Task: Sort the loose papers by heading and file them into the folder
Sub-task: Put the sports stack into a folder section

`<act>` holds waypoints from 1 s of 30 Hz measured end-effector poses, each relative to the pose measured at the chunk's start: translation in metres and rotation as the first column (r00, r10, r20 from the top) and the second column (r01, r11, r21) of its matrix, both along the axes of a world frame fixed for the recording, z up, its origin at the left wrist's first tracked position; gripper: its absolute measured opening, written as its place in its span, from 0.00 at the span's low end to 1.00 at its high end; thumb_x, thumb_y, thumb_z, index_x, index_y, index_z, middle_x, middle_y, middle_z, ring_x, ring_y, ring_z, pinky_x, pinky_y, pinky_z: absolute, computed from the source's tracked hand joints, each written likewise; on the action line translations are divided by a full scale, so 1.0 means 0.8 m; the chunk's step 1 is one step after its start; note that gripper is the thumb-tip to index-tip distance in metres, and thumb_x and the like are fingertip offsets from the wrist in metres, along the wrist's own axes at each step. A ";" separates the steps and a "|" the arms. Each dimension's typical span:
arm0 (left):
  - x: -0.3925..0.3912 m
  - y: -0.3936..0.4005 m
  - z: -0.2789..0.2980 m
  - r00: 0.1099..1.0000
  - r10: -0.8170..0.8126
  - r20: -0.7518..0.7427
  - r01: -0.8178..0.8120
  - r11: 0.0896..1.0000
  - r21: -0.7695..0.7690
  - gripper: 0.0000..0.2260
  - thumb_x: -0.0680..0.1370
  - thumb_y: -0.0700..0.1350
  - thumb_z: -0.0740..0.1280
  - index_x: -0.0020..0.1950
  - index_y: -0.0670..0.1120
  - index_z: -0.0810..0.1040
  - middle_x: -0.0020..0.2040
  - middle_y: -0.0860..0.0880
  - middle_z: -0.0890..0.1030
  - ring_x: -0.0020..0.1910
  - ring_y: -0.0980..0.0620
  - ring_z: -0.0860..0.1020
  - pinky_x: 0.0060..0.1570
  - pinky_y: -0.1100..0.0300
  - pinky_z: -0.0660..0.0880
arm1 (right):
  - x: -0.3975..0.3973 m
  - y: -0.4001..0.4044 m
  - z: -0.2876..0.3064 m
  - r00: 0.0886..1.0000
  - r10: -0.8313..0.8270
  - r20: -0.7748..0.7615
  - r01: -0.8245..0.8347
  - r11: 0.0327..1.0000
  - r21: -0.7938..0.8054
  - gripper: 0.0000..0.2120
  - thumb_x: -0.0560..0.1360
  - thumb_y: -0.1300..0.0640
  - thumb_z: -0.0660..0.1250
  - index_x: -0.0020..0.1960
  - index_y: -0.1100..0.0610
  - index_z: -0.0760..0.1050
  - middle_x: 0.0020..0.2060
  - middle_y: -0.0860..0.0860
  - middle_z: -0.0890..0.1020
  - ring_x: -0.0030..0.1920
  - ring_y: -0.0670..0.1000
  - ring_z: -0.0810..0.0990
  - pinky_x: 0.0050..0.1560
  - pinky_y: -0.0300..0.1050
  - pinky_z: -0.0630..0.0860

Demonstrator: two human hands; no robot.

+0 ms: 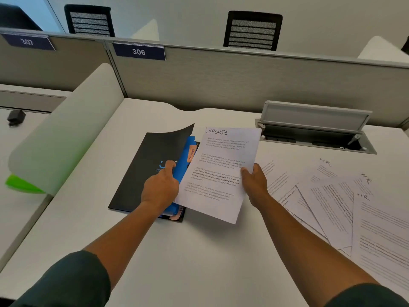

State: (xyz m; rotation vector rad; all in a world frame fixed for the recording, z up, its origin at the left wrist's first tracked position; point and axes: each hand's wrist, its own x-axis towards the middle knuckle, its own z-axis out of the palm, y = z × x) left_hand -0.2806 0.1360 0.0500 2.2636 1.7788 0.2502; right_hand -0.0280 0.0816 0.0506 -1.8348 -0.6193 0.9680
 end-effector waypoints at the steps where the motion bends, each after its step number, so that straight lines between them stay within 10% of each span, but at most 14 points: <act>1: -0.002 0.001 0.000 1.000 0.004 0.014 -0.004 1.000 0.000 0.16 0.81 0.47 0.59 0.68 0.50 0.63 0.37 0.50 0.76 0.27 0.53 0.73 0.28 0.61 0.70 | -0.004 0.003 0.001 1.000 0.010 0.013 -0.010 1.000 0.000 0.13 0.82 0.55 0.58 0.66 0.54 0.67 0.55 0.49 0.76 0.53 0.52 0.76 0.53 0.47 0.75; 30: -0.016 0.008 -0.019 0.991 0.024 0.132 -0.022 1.000 -0.013 0.20 0.80 0.56 0.57 0.68 0.49 0.75 0.58 0.49 0.82 0.46 0.50 0.82 0.39 0.66 0.72 | -0.148 0.118 -0.023 0.966 0.256 0.017 -0.250 0.953 -0.173 0.17 0.83 0.54 0.51 0.71 0.55 0.59 0.65 0.56 0.73 0.58 0.56 0.76 0.57 0.50 0.76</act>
